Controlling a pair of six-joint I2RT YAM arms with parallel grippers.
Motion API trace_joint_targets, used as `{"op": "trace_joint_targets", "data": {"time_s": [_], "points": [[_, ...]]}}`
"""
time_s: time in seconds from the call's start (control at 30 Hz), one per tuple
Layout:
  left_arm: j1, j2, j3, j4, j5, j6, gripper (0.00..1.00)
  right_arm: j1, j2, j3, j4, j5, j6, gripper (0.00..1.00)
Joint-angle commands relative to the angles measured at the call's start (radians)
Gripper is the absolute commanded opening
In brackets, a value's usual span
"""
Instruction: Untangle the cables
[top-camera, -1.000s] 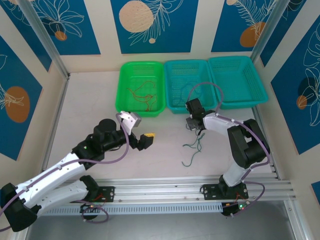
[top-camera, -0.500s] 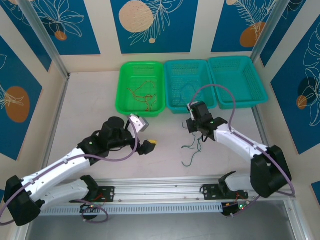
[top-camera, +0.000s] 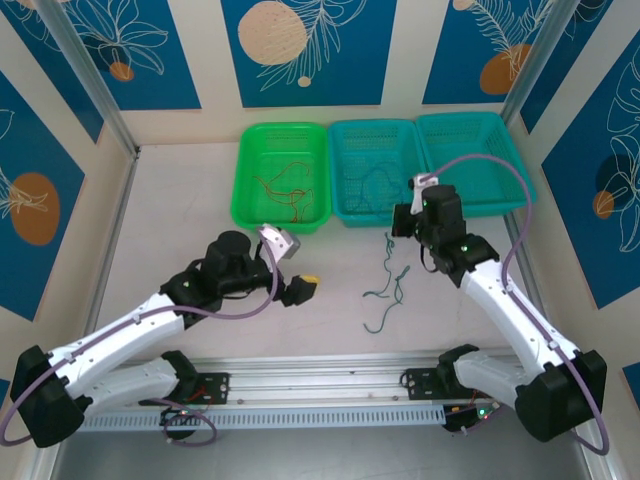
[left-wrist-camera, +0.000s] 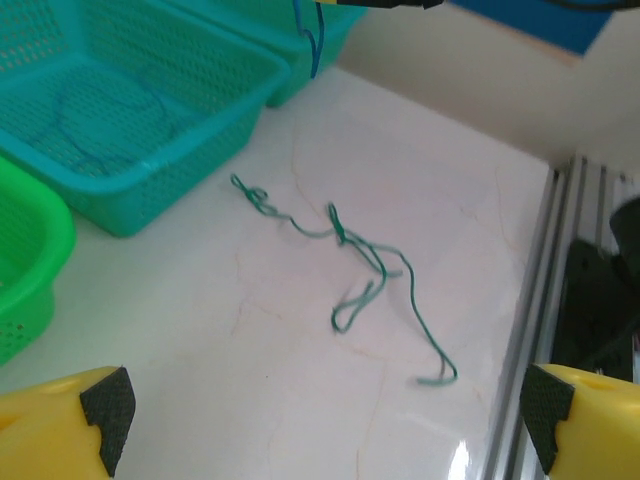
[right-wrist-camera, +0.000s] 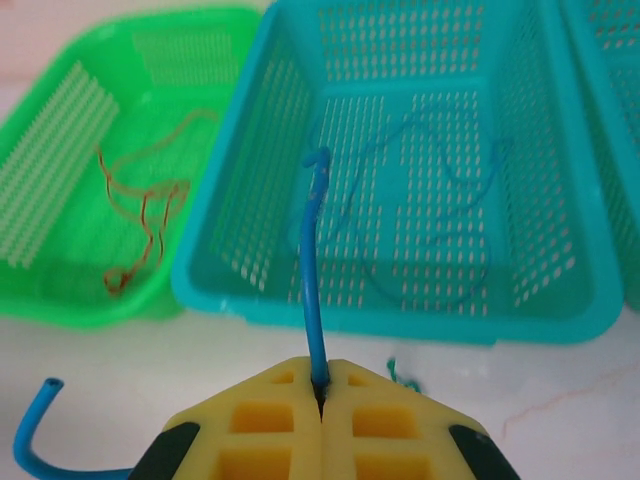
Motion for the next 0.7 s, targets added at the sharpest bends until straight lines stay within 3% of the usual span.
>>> {"op": "trace_joint_targets", "data": {"time_s": [0.0, 0.23, 0.27, 0.3, 0.37, 0.4, 0.5, 0.67], "points": [[-0.012, -0.033, -0.081, 0.212, -0.088, -0.153, 1.00, -0.040, 0.120, 0.091, 0.096, -0.043, 0.057, 0.00], [-0.012, -0.062, -0.090, 0.183, -0.176, -0.199, 1.00, -0.116, 0.485, 0.332, 0.121, -0.070, 0.076, 0.00], [-0.012, -0.068, -0.086, 0.168, -0.181, -0.196, 1.00, -0.121, 0.528, 0.370, 0.111, -0.086, 0.084, 0.05], [-0.012, -0.074, -0.082, 0.151, -0.186, -0.193, 1.00, -0.124, 0.573, 0.413, 0.092, -0.103, 0.091, 0.17], [-0.011, -0.084, -0.075, 0.122, -0.192, -0.187, 1.00, -0.119, 0.641, 0.500, 0.028, -0.082, 0.107, 0.51], [-0.012, -0.091, -0.077, 0.114, -0.196, -0.184, 1.00, -0.118, 0.667, 0.545, -0.015, -0.074, 0.110, 0.56], [-0.012, -0.106, -0.089, 0.101, -0.209, -0.178, 1.00, -0.106, 0.668, 0.582, -0.055, -0.074, 0.092, 0.58], [-0.012, -0.093, -0.102, 0.107, -0.212, -0.172, 1.00, -0.104, 0.529, 0.460, -0.057, -0.123, 0.112, 0.58]]}}
